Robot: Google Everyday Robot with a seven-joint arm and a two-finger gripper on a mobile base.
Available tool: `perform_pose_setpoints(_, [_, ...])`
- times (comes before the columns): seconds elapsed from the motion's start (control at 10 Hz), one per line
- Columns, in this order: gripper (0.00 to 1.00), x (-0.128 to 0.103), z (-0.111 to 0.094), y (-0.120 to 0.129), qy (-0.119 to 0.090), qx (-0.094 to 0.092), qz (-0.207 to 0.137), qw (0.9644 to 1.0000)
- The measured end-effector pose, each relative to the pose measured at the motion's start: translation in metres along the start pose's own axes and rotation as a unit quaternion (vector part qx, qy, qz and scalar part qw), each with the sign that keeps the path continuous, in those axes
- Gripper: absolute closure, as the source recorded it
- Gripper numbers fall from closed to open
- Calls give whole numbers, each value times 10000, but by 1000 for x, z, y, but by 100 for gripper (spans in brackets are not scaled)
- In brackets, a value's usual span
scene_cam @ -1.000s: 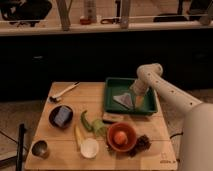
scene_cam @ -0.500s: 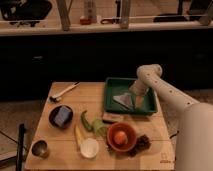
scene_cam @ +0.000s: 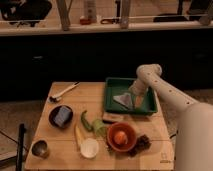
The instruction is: Place towel in table surface
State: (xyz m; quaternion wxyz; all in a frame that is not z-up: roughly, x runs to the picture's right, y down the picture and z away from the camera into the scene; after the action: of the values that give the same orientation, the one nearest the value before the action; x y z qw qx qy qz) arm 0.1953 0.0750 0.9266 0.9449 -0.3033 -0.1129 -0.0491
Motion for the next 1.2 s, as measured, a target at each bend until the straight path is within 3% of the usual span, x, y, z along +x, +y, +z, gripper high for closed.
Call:
perform_pose_setpoints(0.7, [20, -18, 21, 4, -182, -272, -282, 9991])
perform_pose_setpoints(1.2, [21, -30, 32, -1, -294, -328, -416, 9982])
